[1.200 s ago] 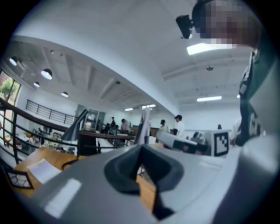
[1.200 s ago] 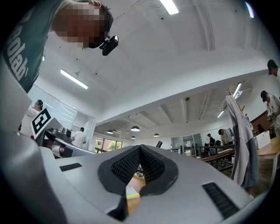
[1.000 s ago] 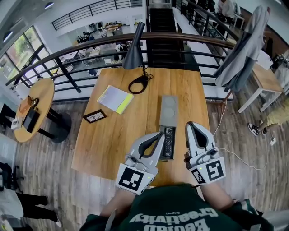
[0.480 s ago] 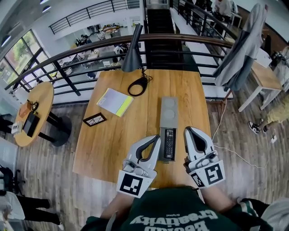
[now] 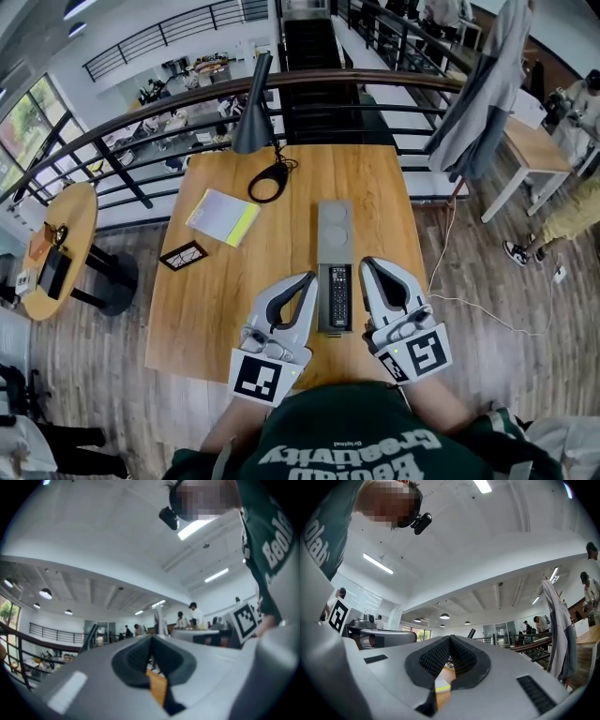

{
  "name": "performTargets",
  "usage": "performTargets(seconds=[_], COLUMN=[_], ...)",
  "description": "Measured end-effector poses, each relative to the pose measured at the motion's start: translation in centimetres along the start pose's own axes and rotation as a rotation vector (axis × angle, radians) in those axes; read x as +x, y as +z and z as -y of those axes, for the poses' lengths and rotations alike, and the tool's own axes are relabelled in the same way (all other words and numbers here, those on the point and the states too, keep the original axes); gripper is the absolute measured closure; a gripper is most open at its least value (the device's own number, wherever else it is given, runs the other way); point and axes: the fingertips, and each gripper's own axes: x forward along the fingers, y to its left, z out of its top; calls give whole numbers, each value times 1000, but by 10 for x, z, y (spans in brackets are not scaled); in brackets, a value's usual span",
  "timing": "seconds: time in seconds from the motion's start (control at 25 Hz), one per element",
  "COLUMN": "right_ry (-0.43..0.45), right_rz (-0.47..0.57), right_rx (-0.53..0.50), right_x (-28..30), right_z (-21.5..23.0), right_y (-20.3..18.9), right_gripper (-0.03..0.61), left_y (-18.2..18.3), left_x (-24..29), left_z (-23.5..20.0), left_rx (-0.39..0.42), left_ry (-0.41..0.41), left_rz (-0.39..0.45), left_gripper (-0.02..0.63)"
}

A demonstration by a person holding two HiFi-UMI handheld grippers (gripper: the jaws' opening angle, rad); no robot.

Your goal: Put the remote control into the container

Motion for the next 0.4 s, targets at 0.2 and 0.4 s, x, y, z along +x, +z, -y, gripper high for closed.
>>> performTargets(seconds=[0.2, 0.4], right_ry=[-10, -22], right_rz=[-6, -10], right_rx=[-4, -5], right_x=[-3, -4], right_z=[3, 8], right_y=[-3, -4], right_gripper=[563, 563], left_y=[0, -4], left_x=[5, 6], left_z=[7, 12], left_rx=[-2, -7], left_ry=[-20, -29], left_rz=[9, 2], left_gripper=[617, 617])
